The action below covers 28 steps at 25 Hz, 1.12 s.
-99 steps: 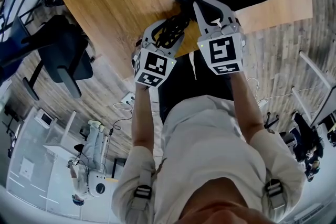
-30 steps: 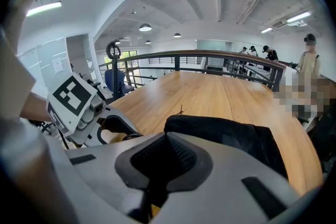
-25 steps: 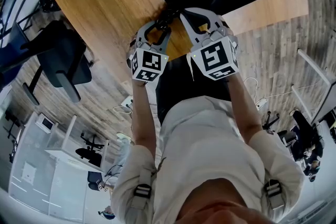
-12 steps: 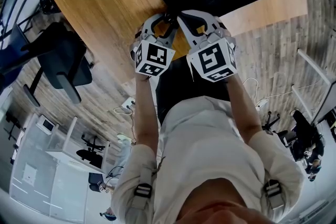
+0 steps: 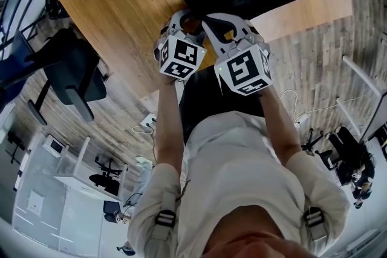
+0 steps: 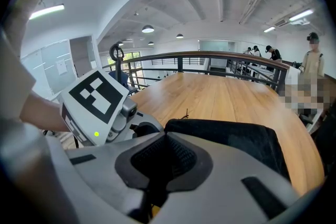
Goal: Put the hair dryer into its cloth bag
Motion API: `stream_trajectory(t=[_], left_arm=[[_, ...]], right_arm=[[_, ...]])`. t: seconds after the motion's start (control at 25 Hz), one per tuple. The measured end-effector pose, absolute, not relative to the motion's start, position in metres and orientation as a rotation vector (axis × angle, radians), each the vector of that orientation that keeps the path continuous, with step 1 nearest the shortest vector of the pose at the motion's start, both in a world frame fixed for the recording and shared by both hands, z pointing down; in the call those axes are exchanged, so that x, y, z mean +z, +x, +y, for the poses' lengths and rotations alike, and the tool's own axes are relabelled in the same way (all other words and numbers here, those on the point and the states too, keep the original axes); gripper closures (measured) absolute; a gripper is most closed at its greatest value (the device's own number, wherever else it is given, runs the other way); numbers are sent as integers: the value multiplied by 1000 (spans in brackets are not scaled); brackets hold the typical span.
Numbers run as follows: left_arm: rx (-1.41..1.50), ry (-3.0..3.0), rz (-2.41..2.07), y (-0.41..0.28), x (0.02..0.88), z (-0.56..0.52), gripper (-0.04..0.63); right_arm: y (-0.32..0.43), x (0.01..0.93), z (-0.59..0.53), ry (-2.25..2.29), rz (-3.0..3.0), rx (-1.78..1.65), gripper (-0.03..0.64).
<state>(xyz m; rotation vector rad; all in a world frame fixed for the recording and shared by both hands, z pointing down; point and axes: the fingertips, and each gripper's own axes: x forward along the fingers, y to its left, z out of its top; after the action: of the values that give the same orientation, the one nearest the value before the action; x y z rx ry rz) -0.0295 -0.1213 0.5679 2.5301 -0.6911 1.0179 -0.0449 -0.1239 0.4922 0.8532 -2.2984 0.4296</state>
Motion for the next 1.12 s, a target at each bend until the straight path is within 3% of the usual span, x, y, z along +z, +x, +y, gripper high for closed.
stream_trajectory(t=[0.56,1.12], left_arm=[[1042,2534,-682,-24,576,-122,390],[963,2500,-831,-71,528,-103,383]], right_arm=[[-41,499,-124,855,-2281,448,590],[-37,489,-114,839,-2277,407,581]])
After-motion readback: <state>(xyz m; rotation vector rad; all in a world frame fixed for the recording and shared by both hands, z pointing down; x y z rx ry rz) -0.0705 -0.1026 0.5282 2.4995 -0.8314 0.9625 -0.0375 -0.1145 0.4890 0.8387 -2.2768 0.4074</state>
